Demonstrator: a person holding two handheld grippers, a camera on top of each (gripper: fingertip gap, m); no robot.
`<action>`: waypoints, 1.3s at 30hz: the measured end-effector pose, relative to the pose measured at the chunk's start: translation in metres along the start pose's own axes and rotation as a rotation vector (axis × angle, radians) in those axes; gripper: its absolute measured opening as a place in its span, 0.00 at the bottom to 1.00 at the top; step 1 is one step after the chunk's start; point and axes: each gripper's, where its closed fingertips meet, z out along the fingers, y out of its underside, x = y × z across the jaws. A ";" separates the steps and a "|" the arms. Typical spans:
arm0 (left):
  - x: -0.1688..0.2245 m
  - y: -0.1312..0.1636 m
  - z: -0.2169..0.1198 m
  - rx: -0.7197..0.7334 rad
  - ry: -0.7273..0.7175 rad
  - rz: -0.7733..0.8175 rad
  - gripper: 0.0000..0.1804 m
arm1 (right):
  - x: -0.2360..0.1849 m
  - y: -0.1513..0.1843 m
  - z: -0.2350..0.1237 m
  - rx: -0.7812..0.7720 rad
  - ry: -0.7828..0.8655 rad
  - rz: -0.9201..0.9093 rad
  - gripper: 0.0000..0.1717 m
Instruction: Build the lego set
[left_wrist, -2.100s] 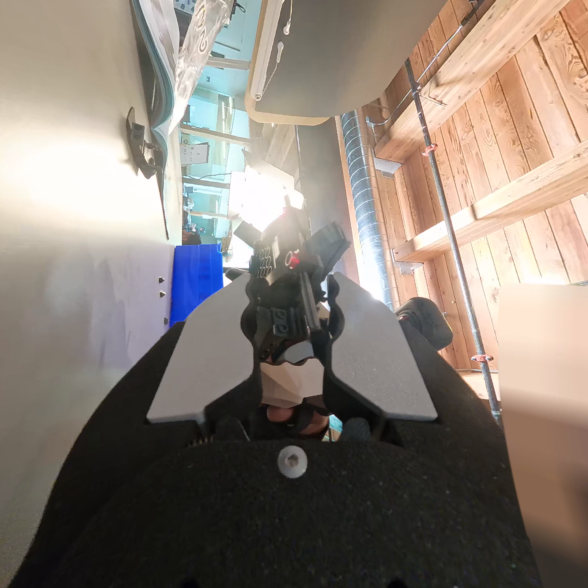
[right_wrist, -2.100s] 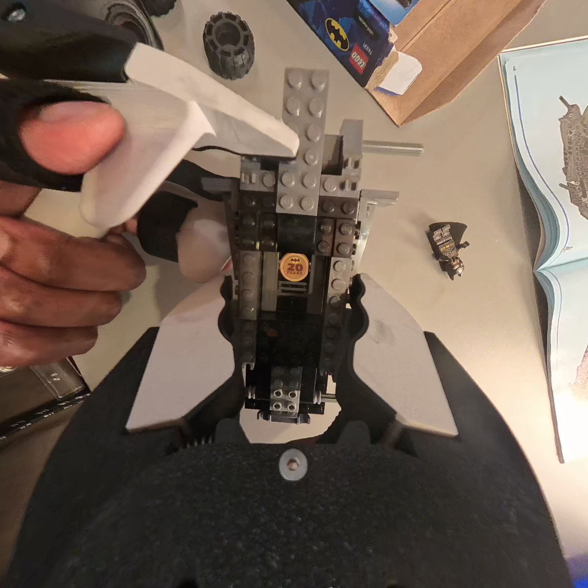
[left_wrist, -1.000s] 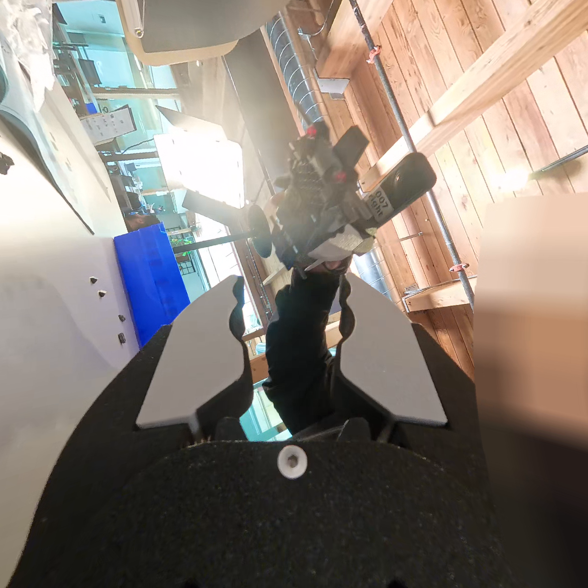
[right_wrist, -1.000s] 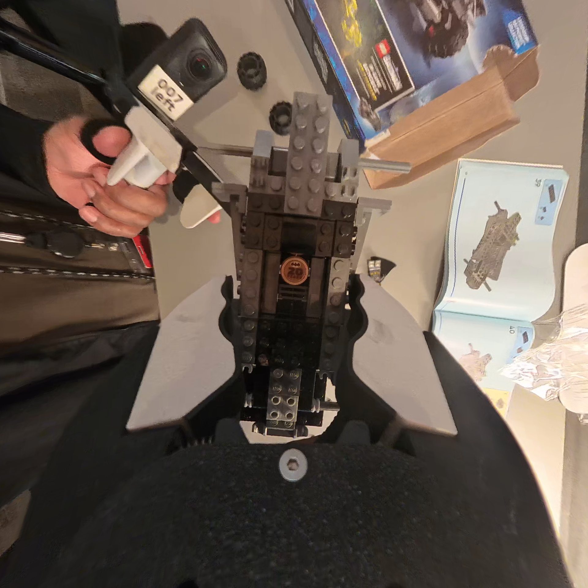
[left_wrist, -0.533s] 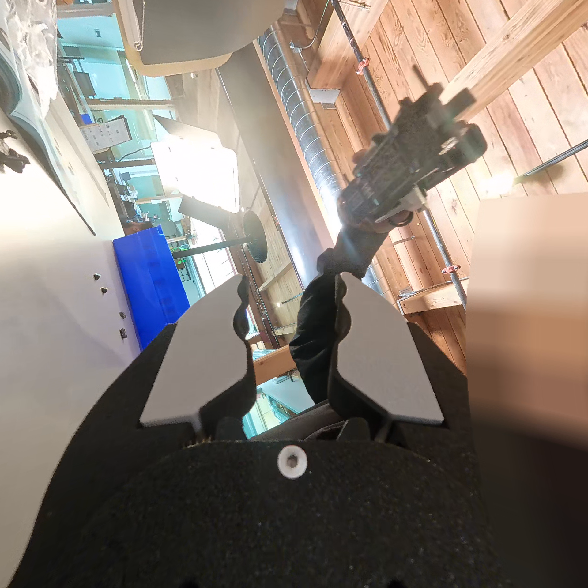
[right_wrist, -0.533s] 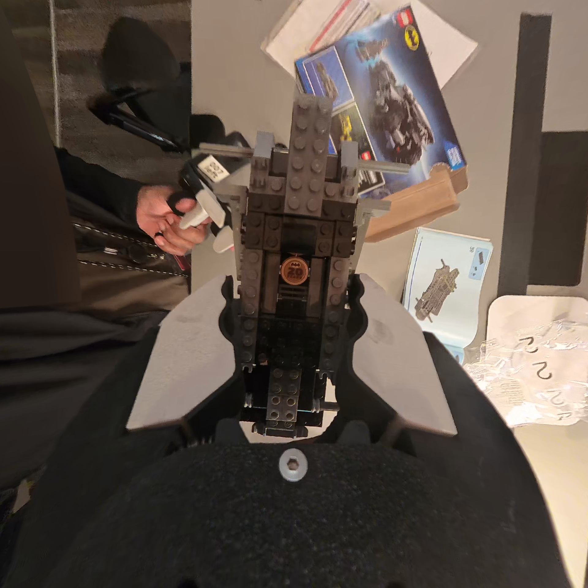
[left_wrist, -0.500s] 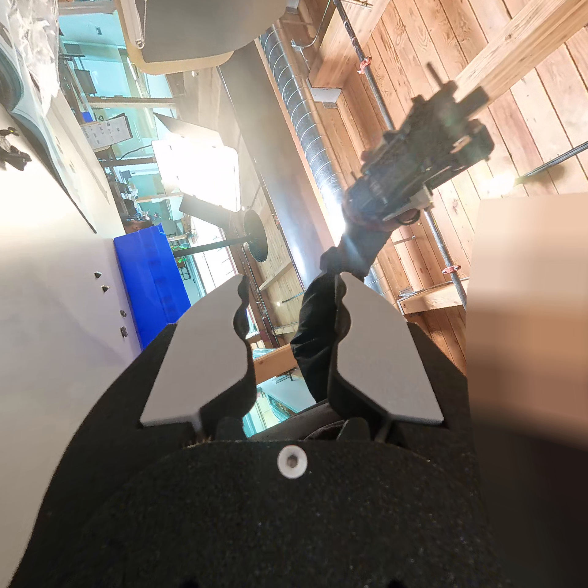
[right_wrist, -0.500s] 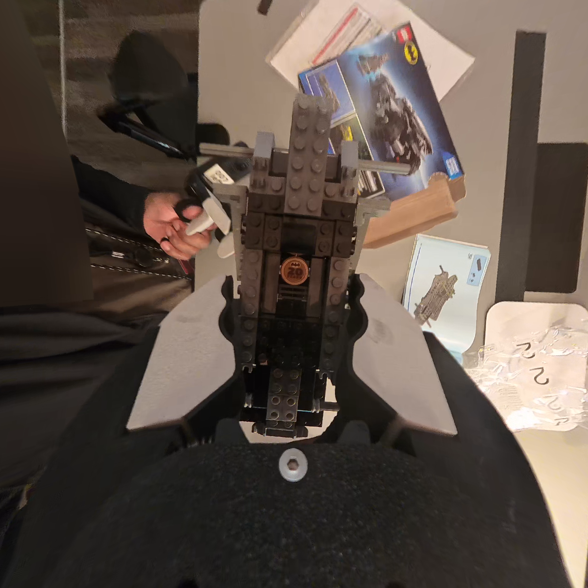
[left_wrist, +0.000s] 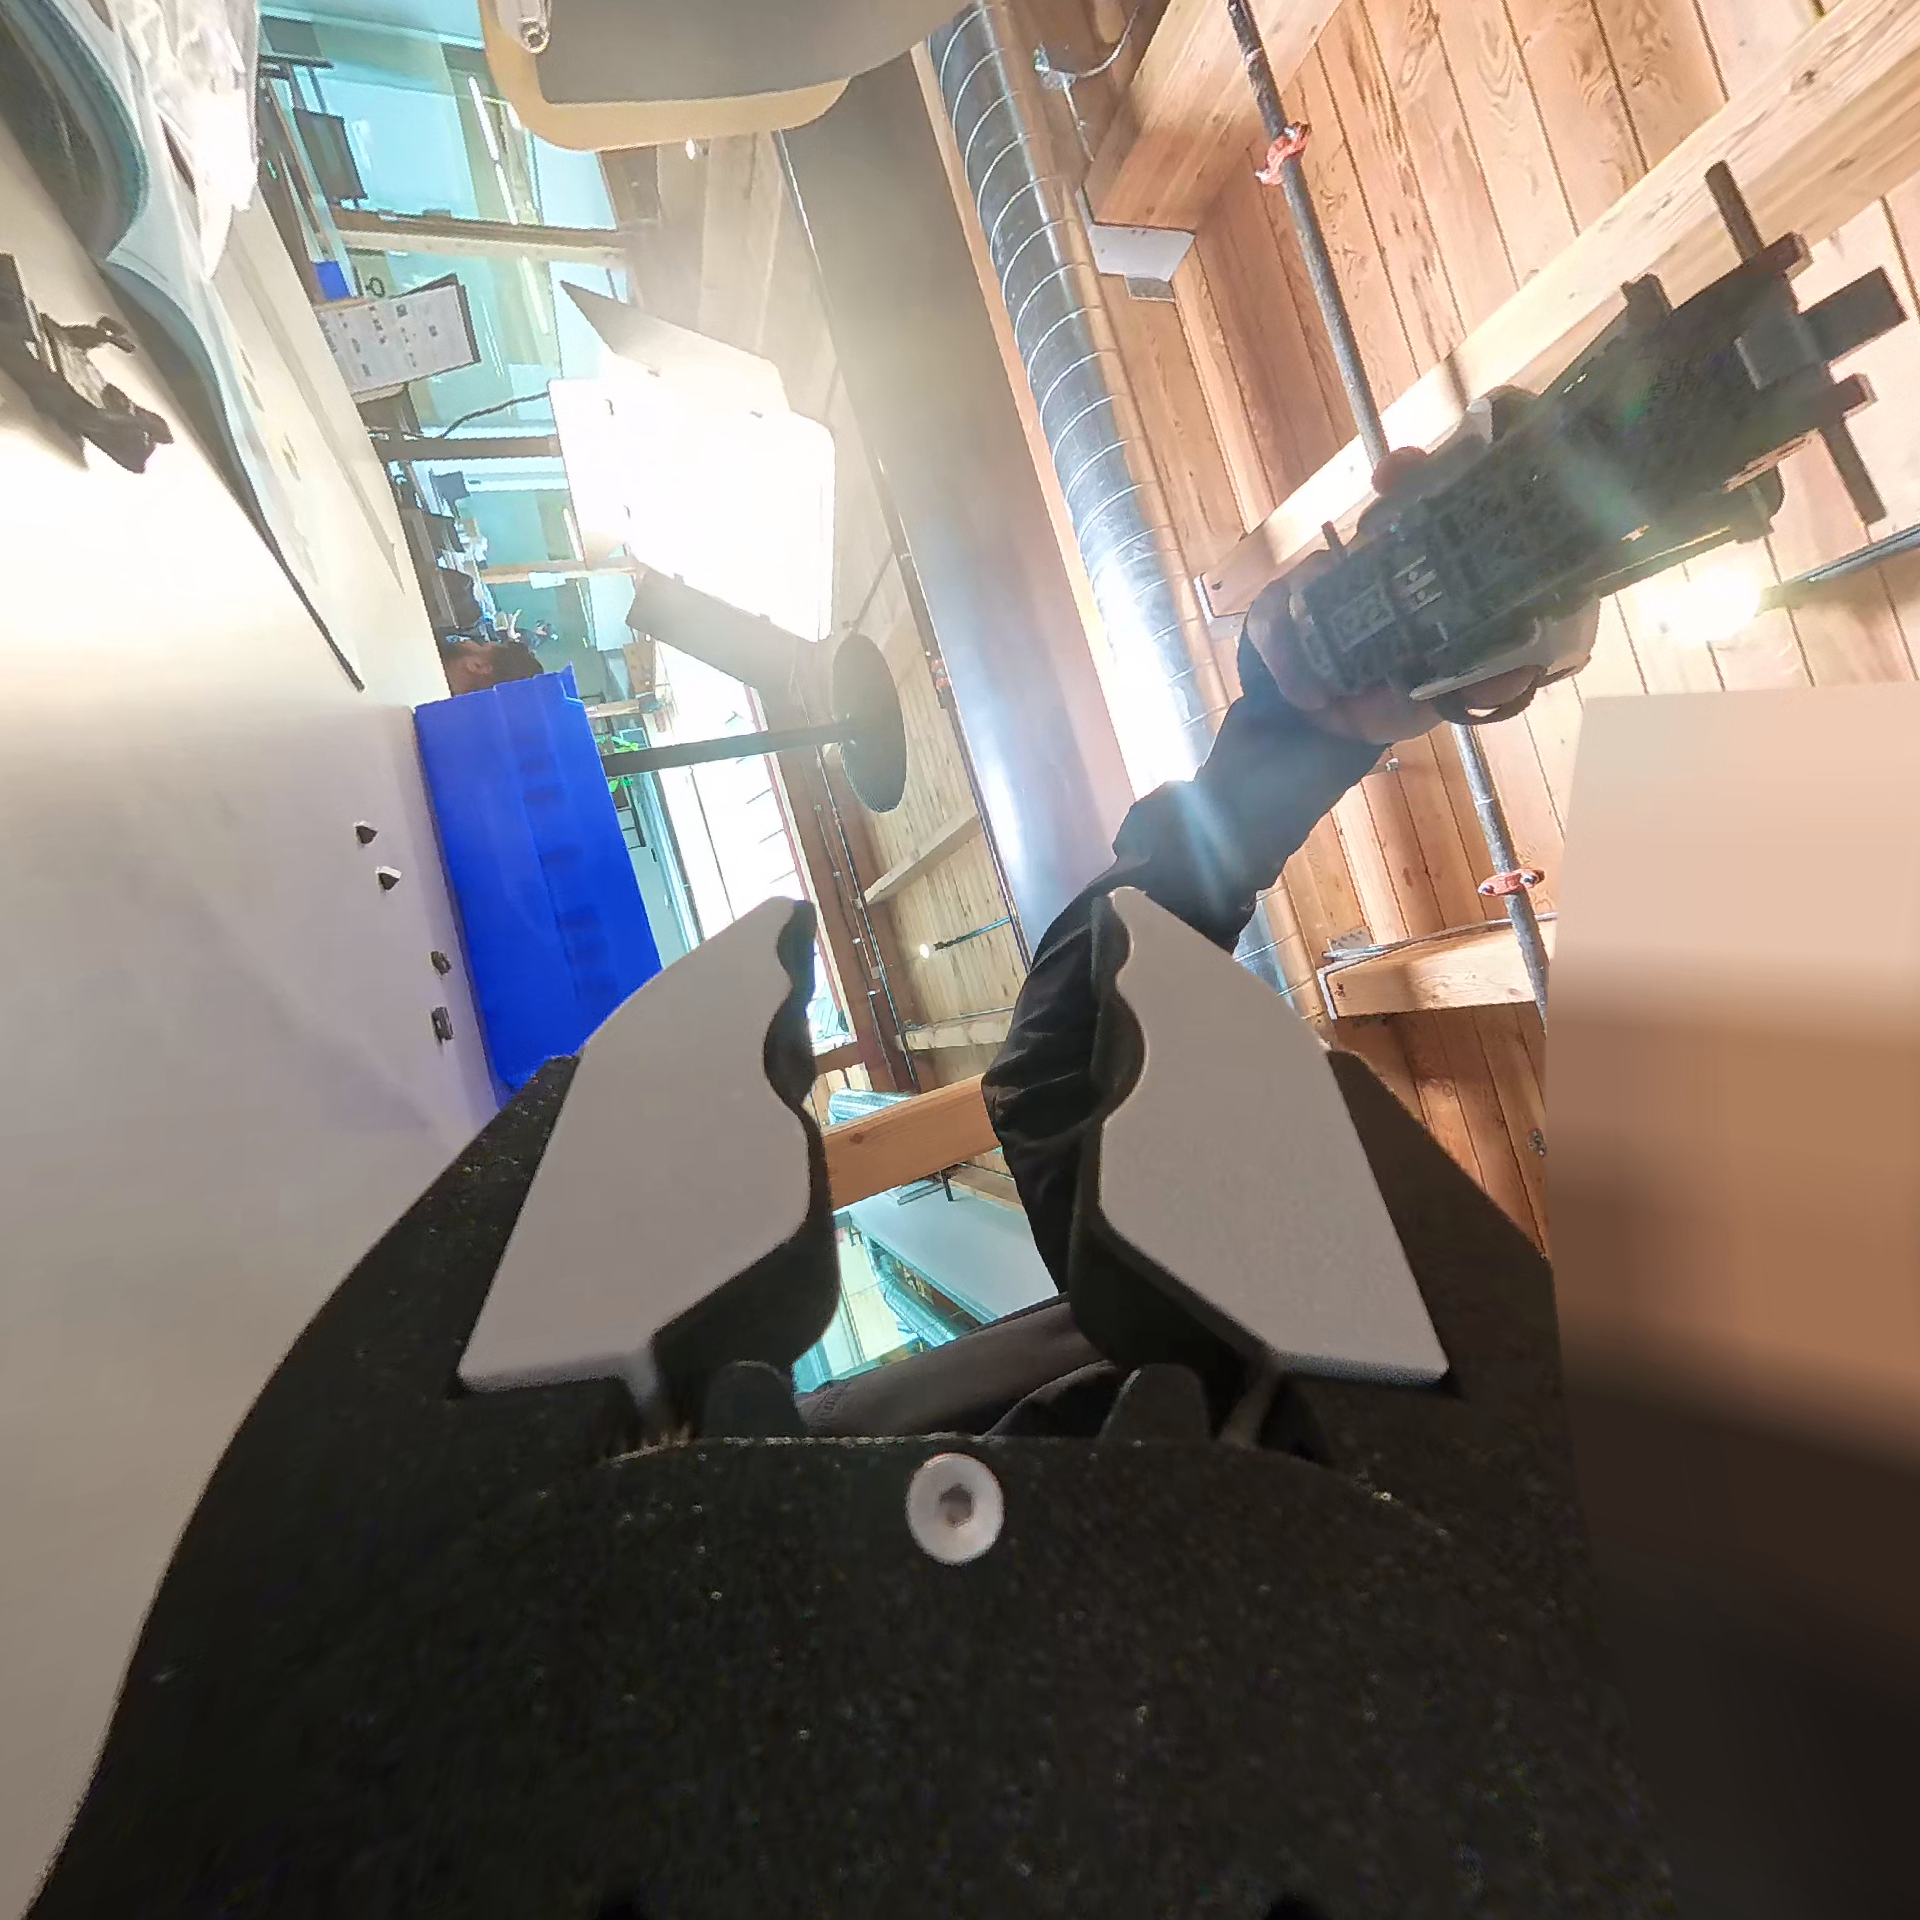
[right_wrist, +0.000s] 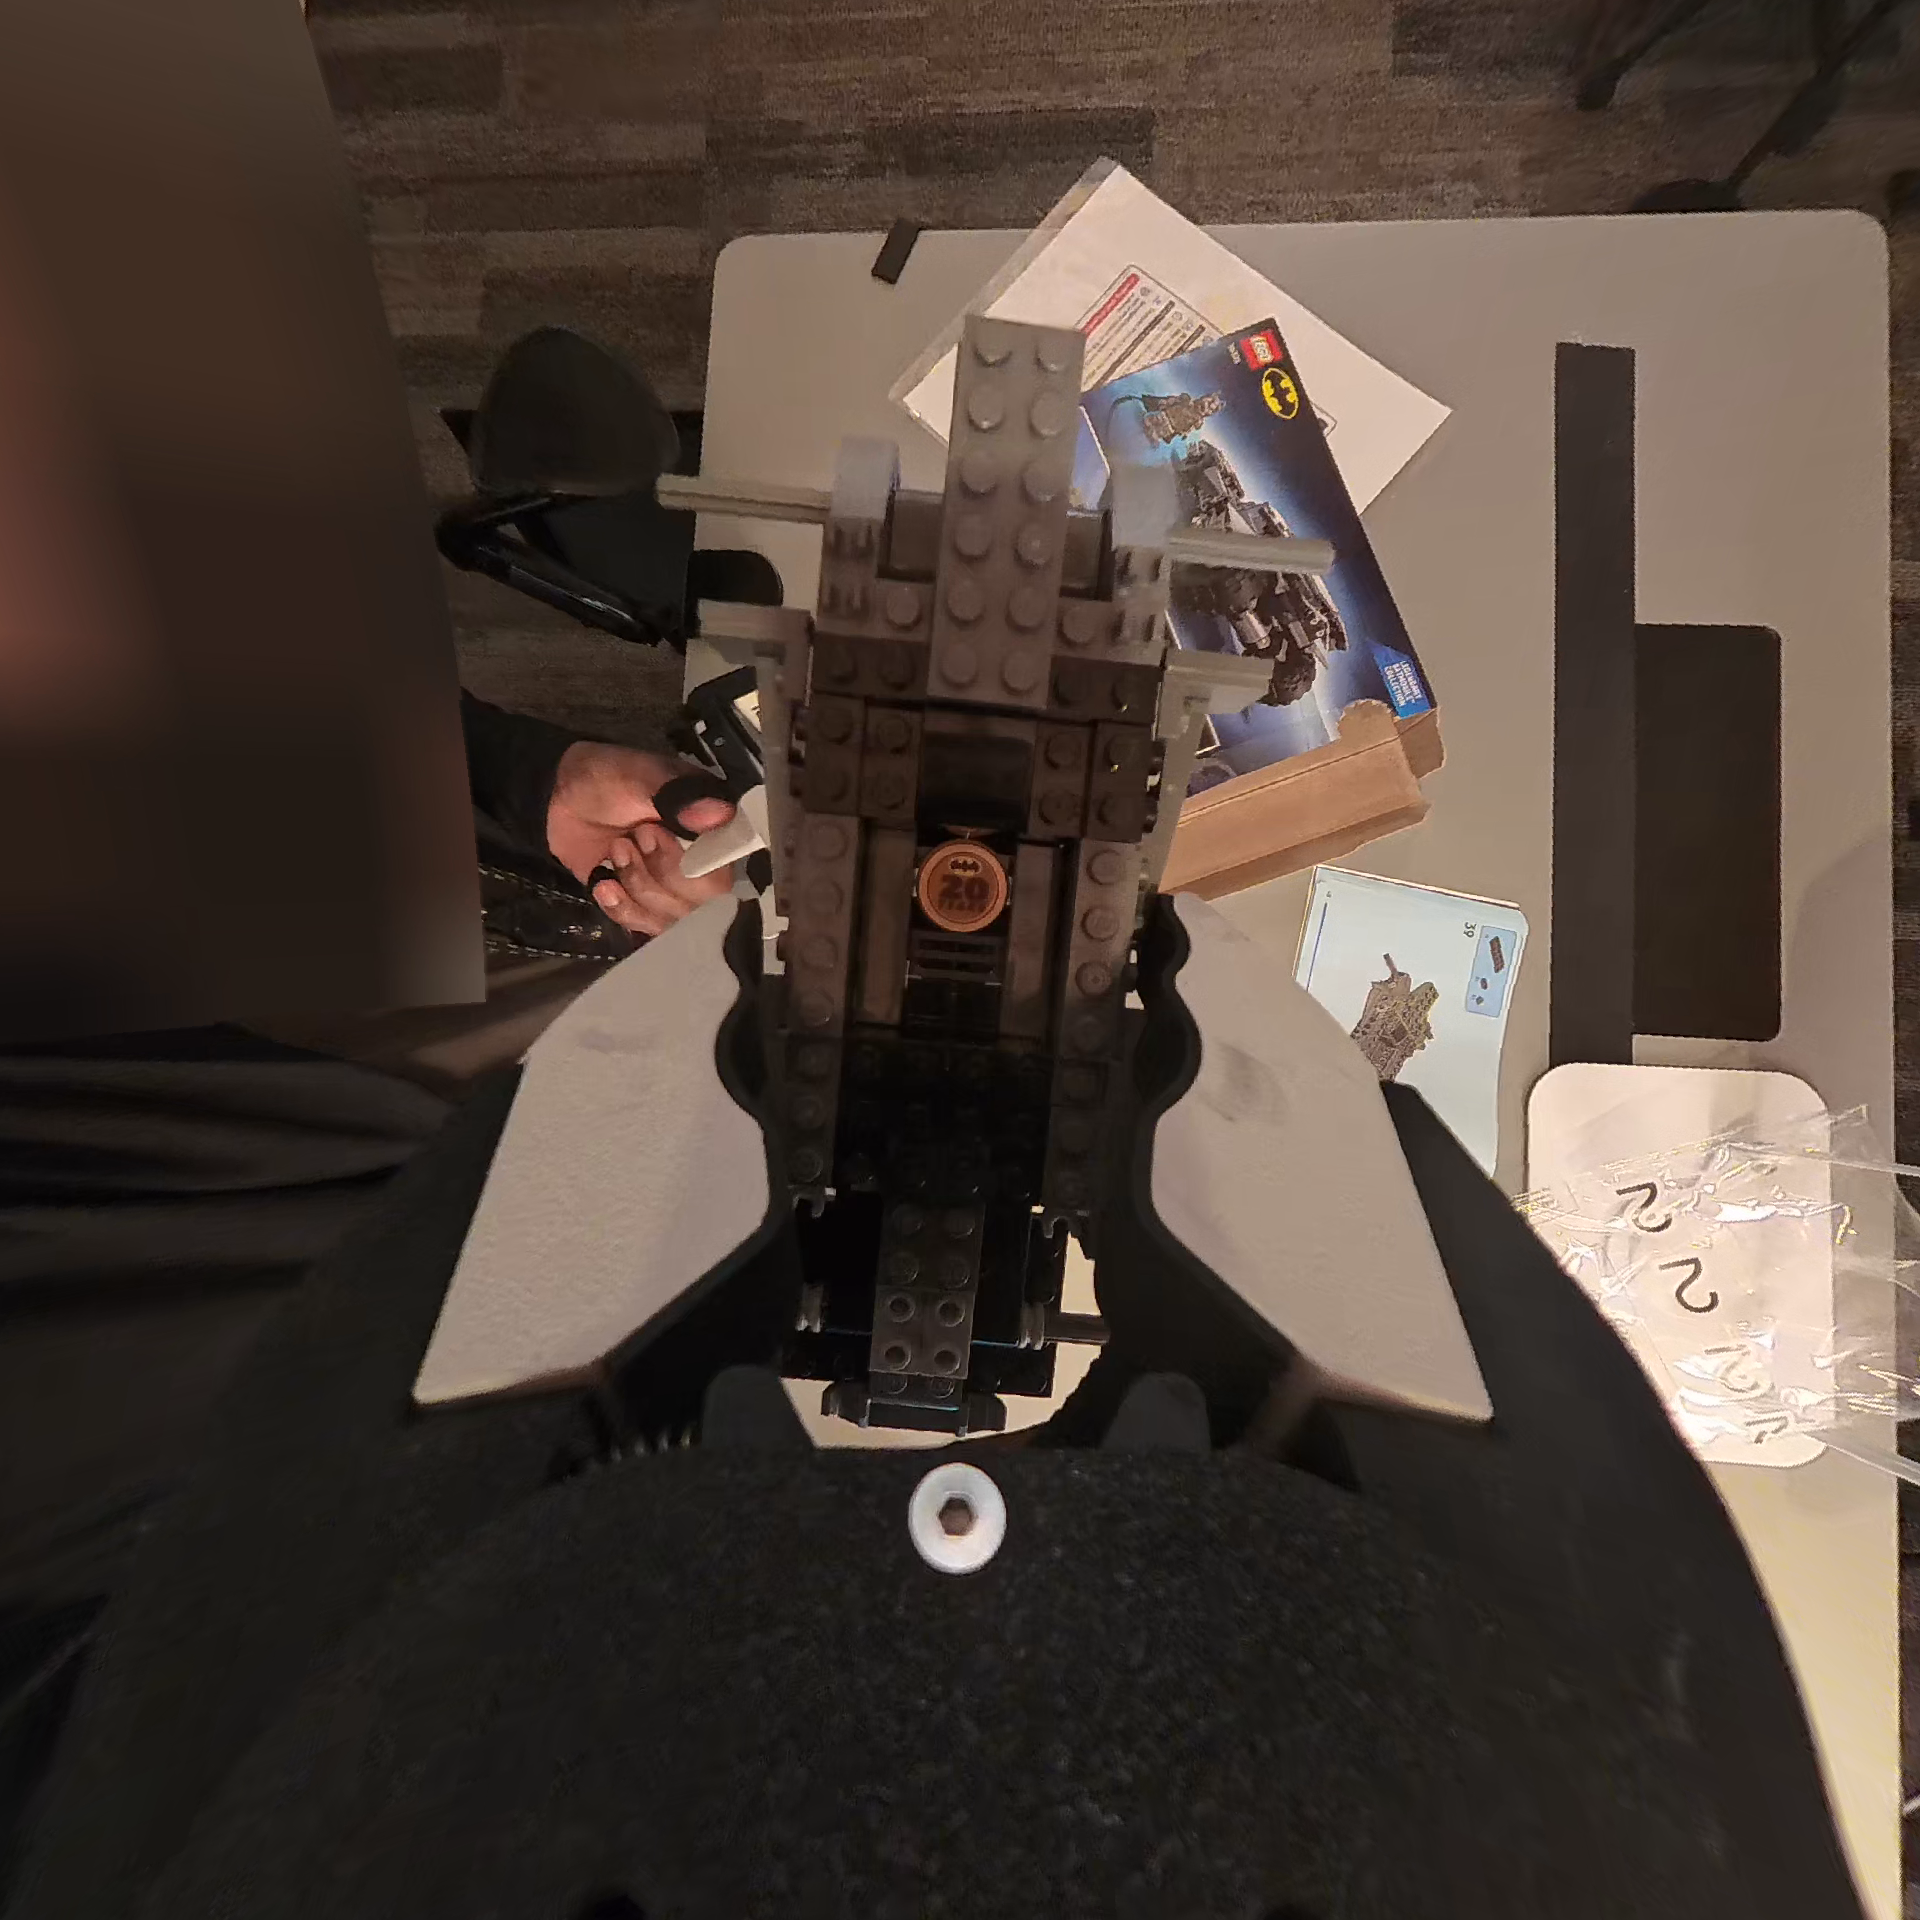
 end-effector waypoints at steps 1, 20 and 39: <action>-0.001 0.000 0.000 -0.002 -0.006 -0.003 0.29 | 0.000 0.001 0.001 0.000 -0.003 0.001 0.40; 0.045 -0.024 0.034 -0.036 0.132 0.074 0.28 | -0.002 0.082 0.093 -0.032 0.166 -0.130 0.37; -0.062 0.008 0.003 -0.191 -0.184 -0.021 0.38 | -0.051 0.262 0.245 -0.056 0.230 0.014 0.36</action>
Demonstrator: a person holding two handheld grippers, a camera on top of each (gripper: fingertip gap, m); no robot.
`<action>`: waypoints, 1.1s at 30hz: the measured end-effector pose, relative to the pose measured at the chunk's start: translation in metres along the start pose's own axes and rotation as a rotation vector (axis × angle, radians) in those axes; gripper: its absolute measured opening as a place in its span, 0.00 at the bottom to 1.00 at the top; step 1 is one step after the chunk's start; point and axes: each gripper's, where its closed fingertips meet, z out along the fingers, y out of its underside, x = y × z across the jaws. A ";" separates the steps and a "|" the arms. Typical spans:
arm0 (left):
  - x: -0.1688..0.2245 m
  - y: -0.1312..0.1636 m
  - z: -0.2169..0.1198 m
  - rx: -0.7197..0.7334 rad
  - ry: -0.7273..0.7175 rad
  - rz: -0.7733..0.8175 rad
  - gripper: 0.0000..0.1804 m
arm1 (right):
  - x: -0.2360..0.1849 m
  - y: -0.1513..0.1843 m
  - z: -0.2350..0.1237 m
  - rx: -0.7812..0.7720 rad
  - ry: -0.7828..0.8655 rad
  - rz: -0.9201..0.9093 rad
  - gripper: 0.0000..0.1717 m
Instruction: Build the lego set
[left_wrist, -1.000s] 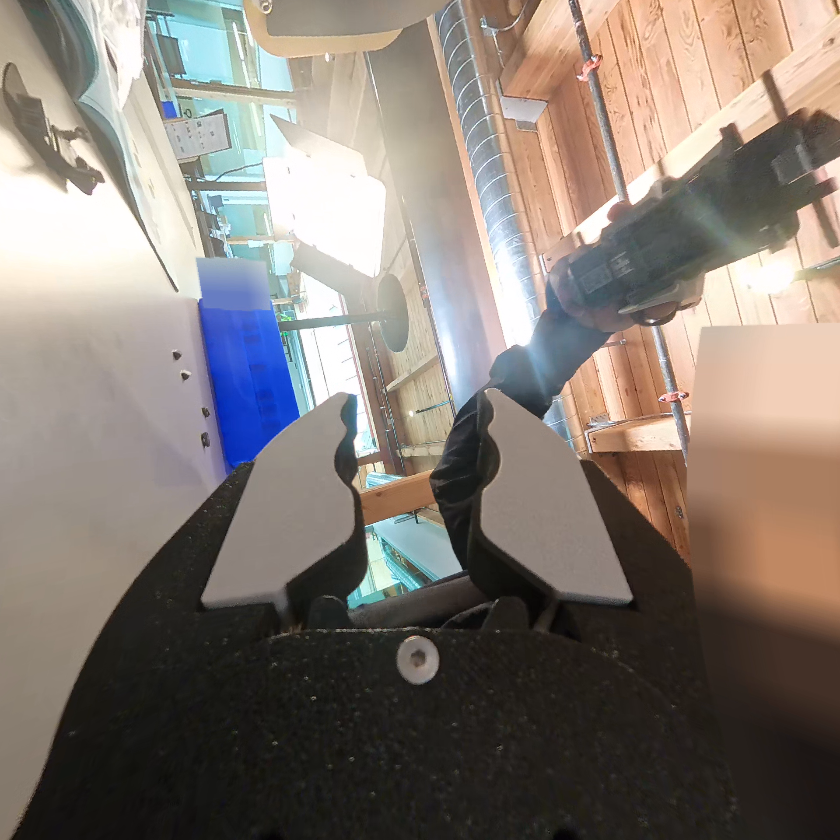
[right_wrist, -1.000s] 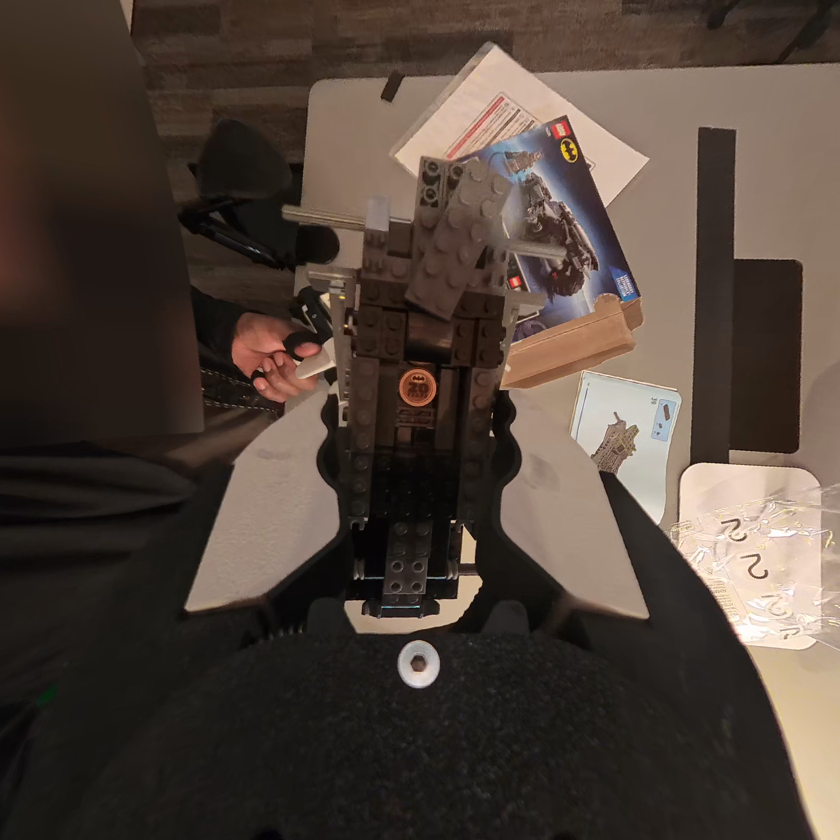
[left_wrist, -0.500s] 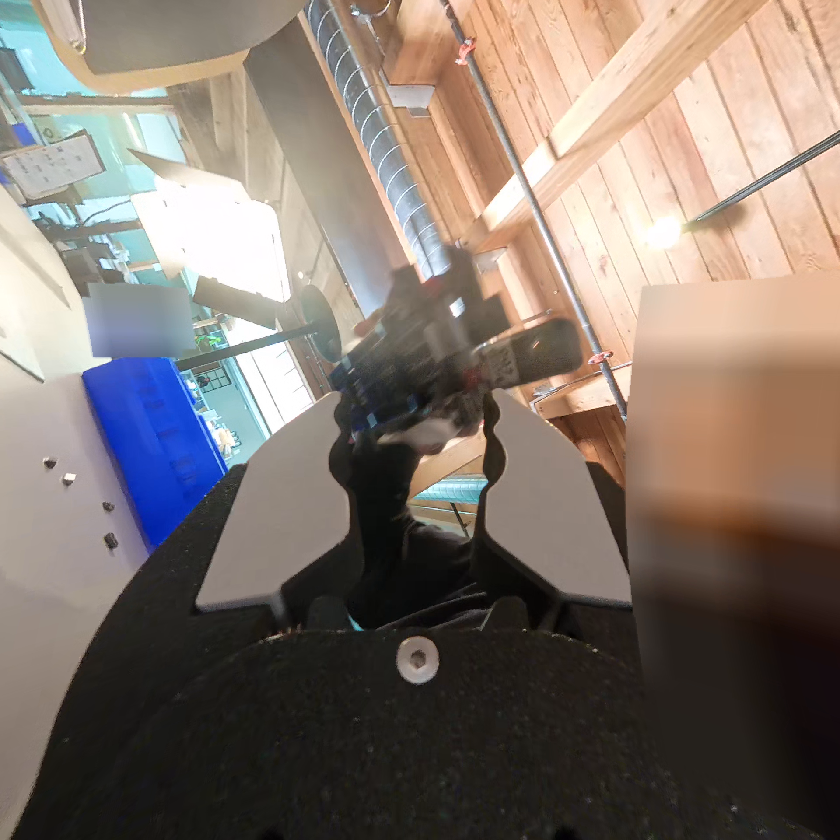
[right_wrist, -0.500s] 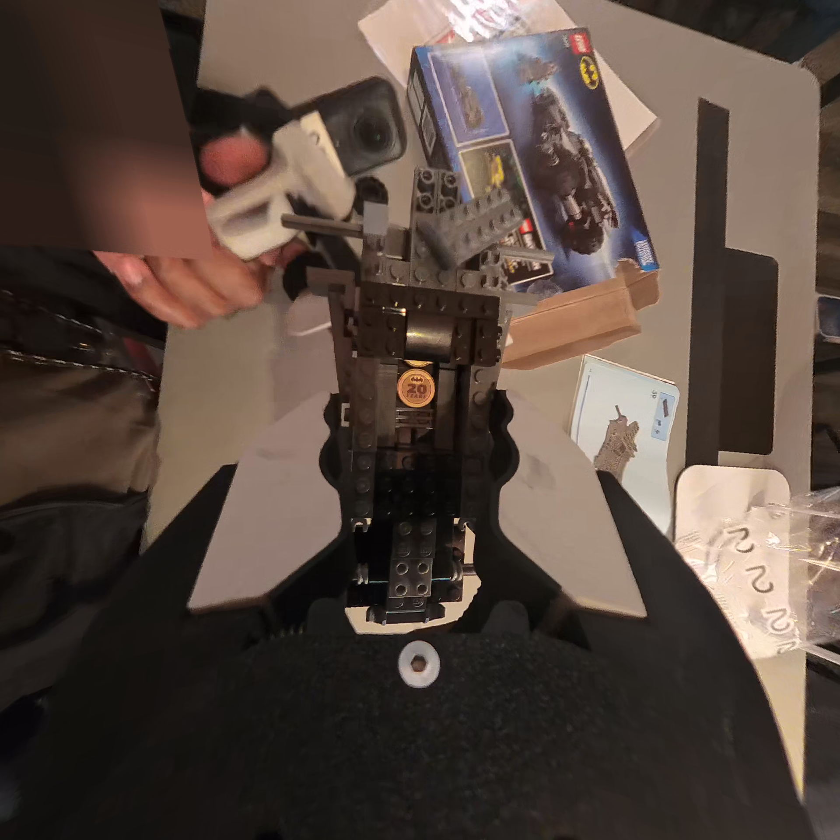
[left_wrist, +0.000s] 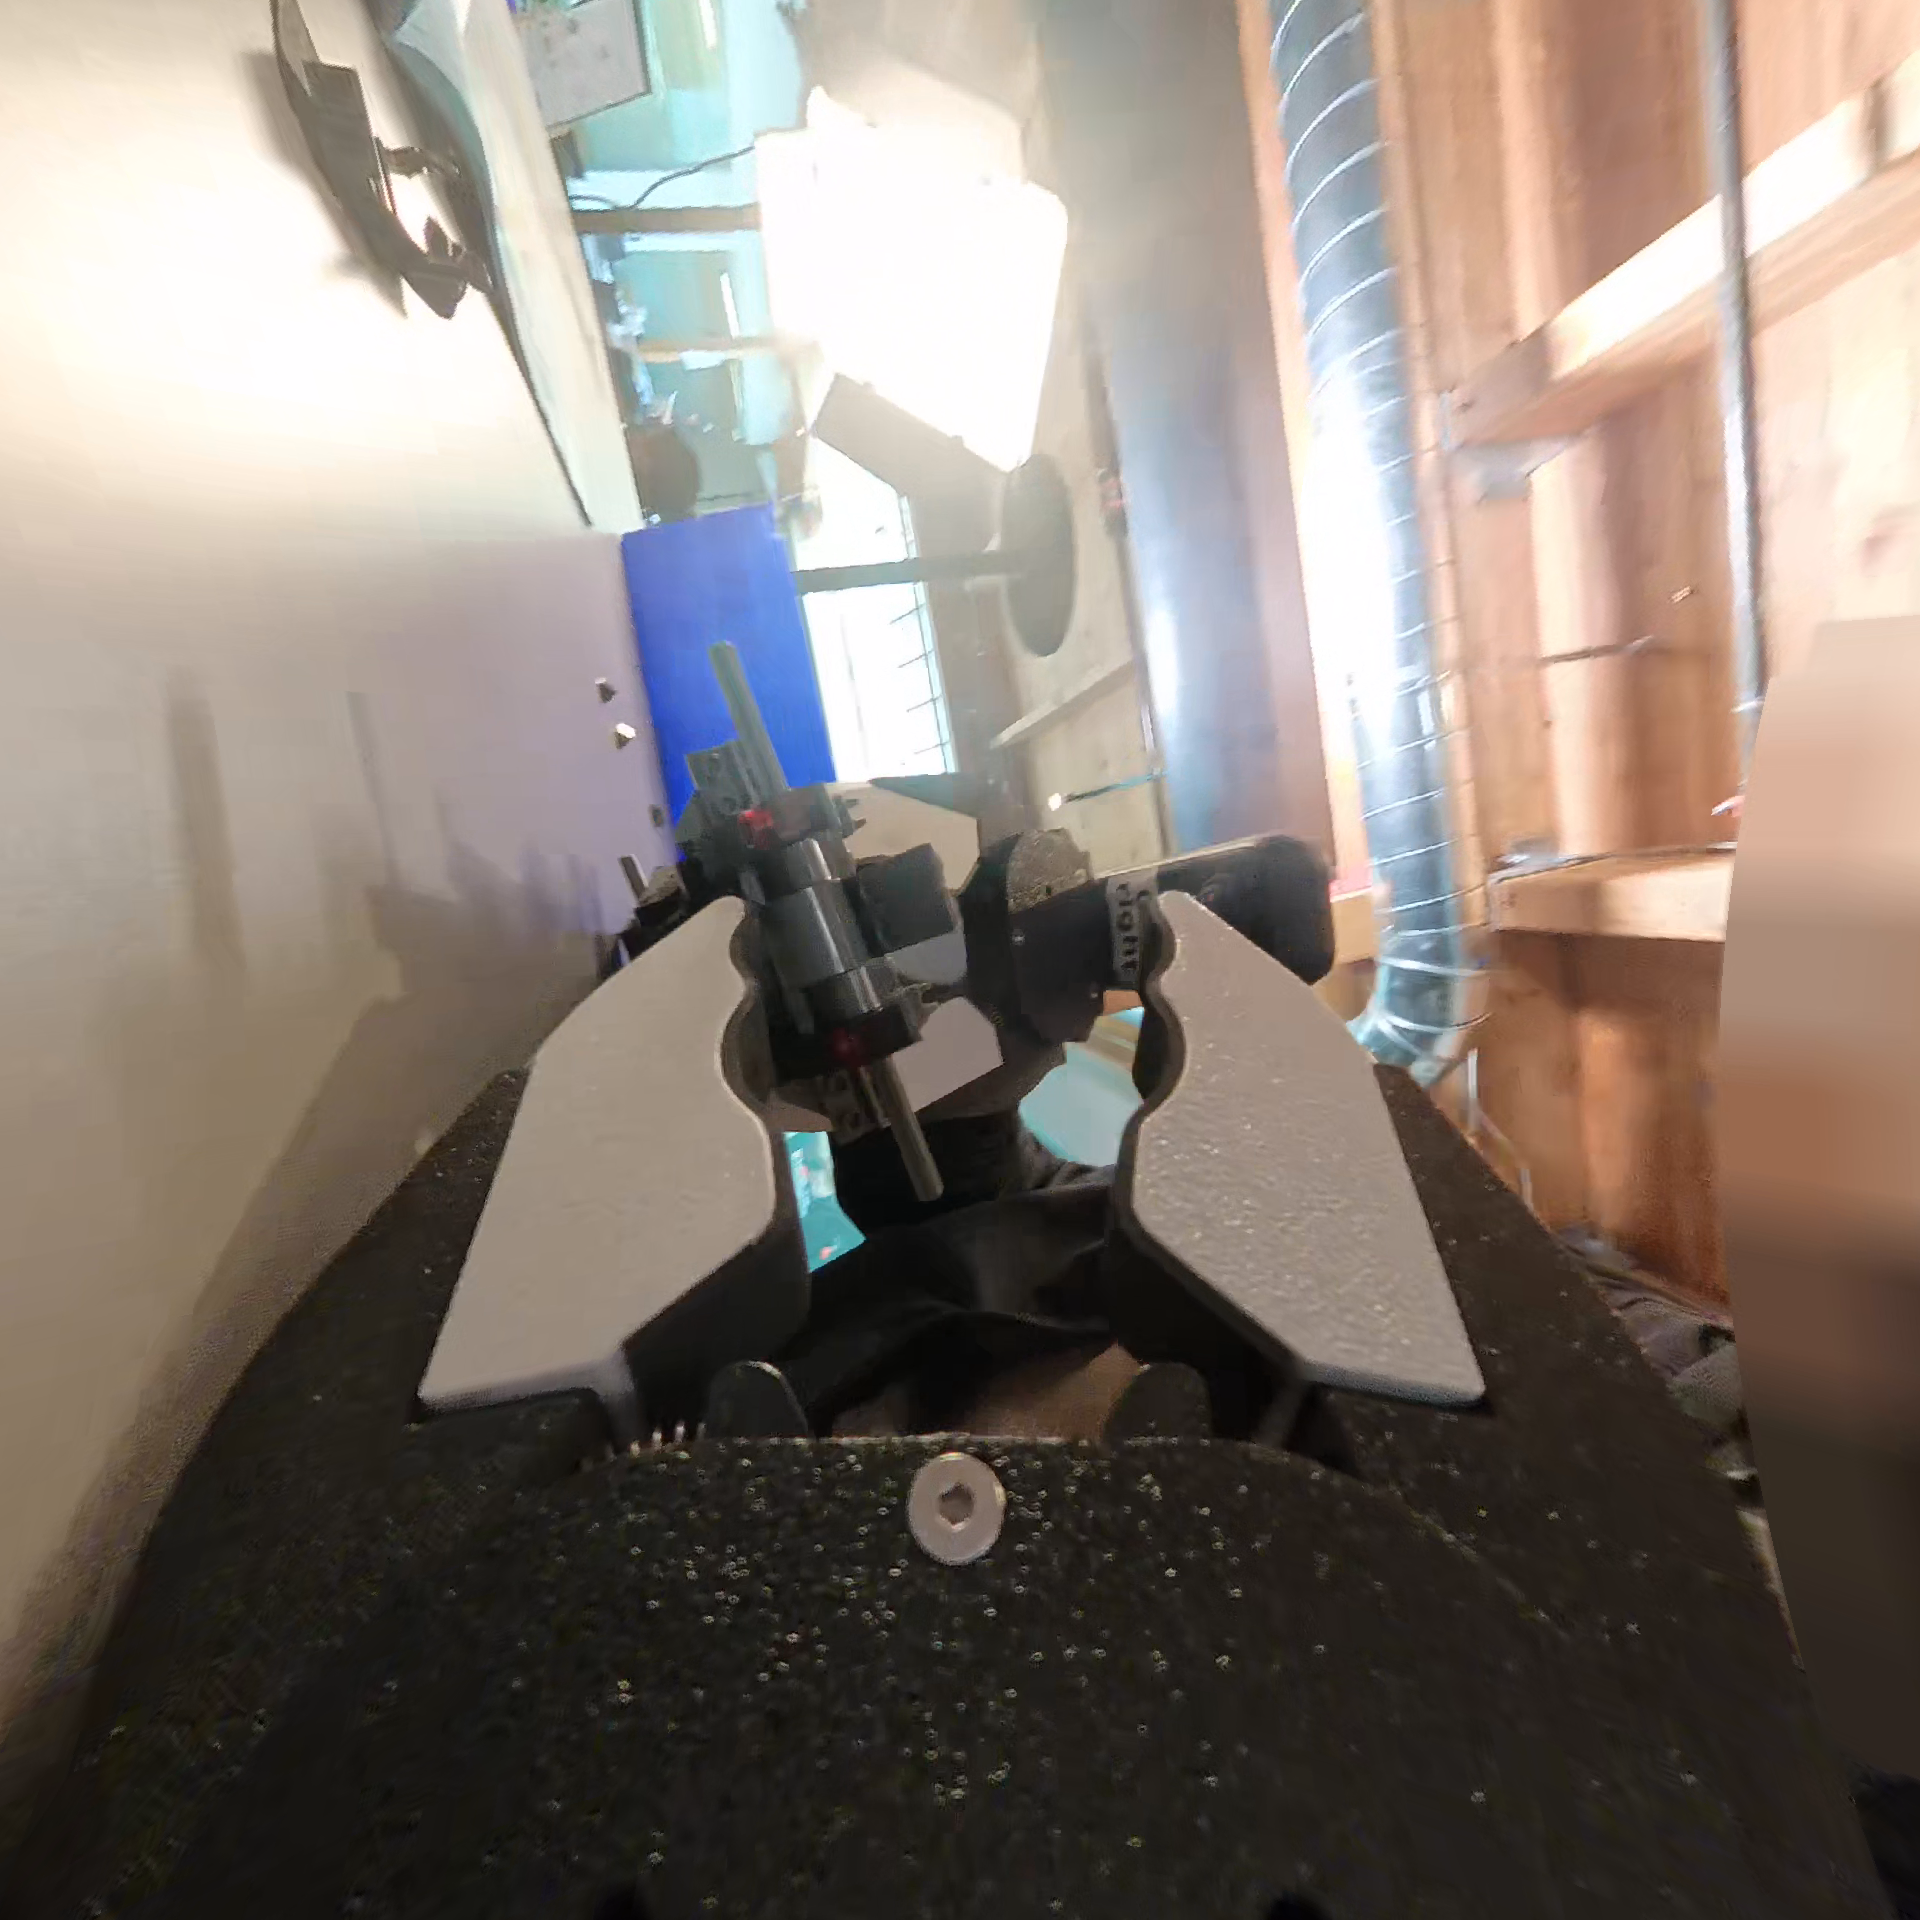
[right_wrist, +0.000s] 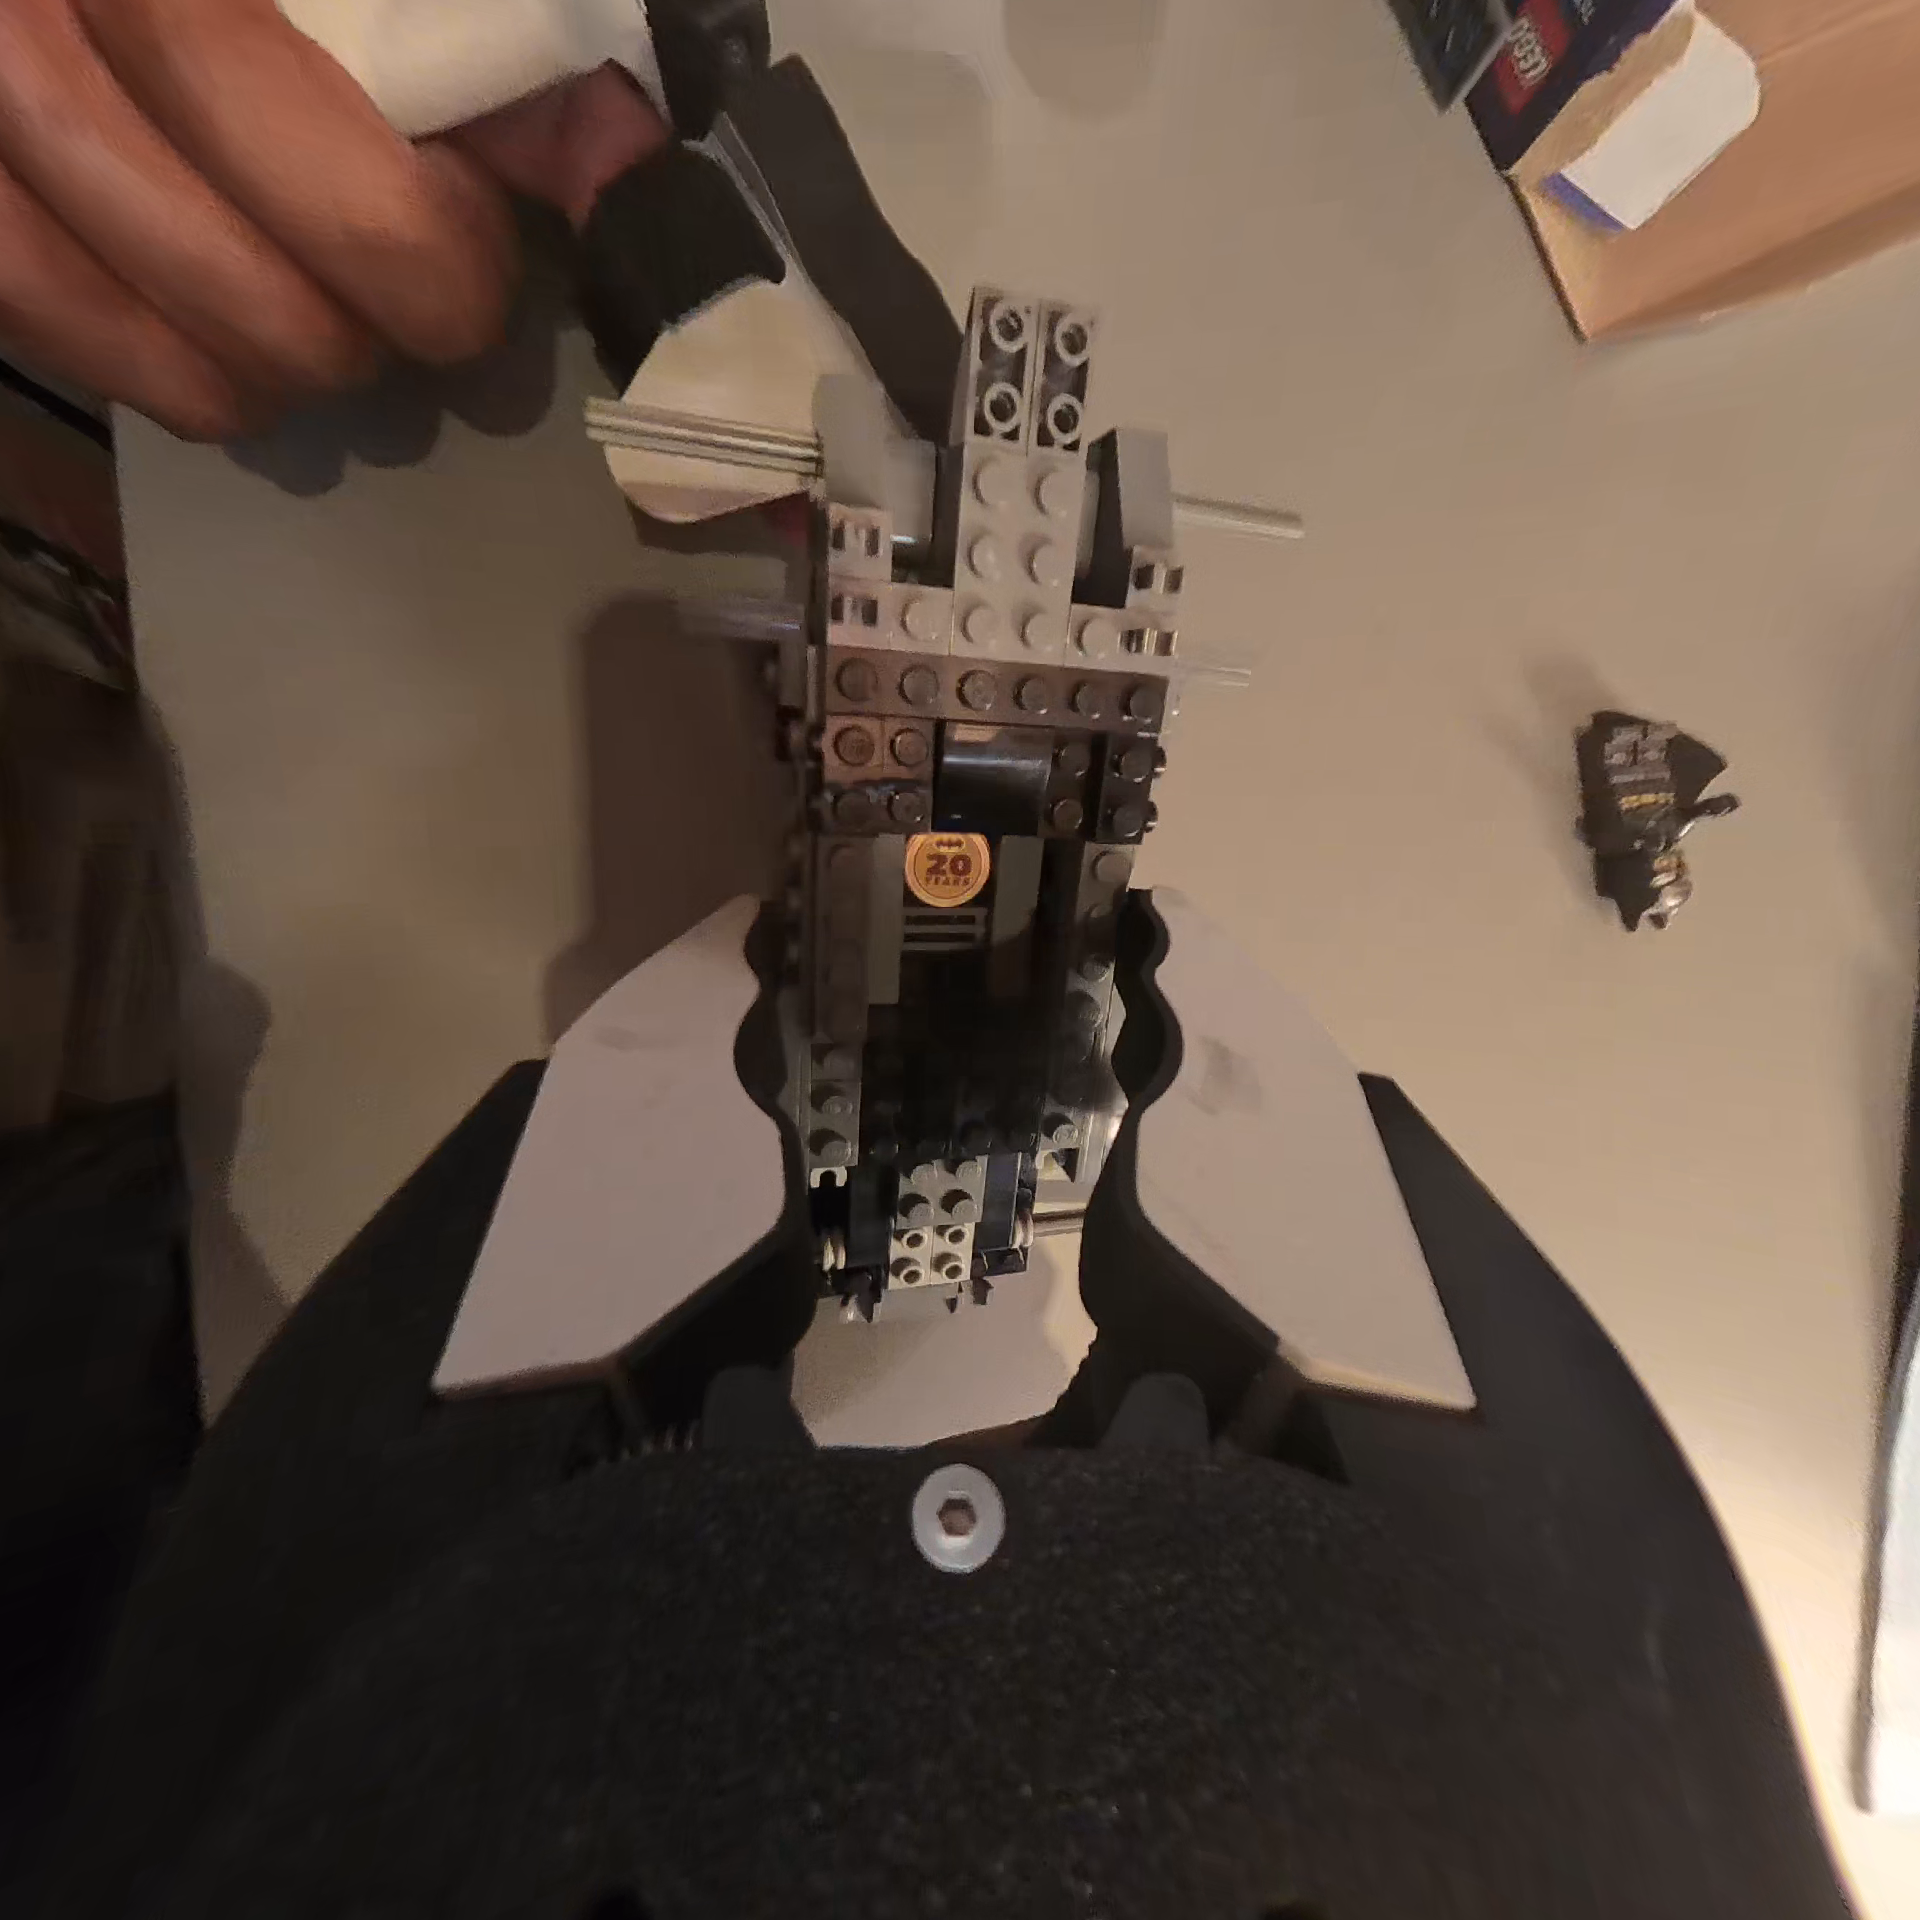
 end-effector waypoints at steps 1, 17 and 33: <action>0.000 0.001 0.001 -0.012 -0.013 0.012 0.35 | 0.000 0.000 -0.001 0.008 0.002 0.018 0.36; -0.025 0.028 0.010 -0.177 -0.268 0.118 0.34 | 0.005 -0.013 0.003 -0.053 0.124 0.068 0.36; -0.025 0.015 -0.001 0.013 -0.223 0.048 0.21 | -0.017 -0.044 -0.007 -0.069 0.050 0.160 0.36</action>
